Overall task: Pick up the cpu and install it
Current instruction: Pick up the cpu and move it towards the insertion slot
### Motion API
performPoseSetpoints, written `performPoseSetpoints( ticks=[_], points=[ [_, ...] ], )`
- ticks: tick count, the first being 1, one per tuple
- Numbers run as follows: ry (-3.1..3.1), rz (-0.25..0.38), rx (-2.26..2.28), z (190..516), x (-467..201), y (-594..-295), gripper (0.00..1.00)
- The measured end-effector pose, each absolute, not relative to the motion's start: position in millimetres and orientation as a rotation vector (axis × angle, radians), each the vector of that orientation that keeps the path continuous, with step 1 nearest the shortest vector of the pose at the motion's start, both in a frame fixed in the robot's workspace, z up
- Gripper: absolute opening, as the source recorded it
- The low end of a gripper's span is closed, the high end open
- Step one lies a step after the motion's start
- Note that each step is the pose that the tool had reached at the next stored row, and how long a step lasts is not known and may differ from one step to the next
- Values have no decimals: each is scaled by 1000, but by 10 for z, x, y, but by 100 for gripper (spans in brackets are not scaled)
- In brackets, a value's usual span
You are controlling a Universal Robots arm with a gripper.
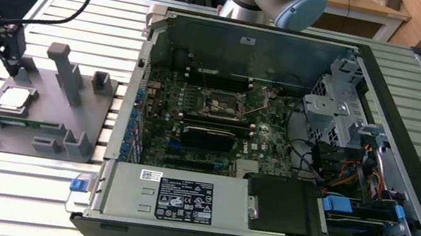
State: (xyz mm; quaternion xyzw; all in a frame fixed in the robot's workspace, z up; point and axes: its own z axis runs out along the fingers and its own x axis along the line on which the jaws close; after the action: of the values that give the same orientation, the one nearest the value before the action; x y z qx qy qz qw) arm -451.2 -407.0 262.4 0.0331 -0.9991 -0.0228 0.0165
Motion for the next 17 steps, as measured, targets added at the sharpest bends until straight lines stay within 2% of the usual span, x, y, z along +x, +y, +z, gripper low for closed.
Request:
performPoseSetpoints(
  ticks=[17],
  points=[
    [-3107,-71,113,2437,-4512,-4070,64]
  ],
)
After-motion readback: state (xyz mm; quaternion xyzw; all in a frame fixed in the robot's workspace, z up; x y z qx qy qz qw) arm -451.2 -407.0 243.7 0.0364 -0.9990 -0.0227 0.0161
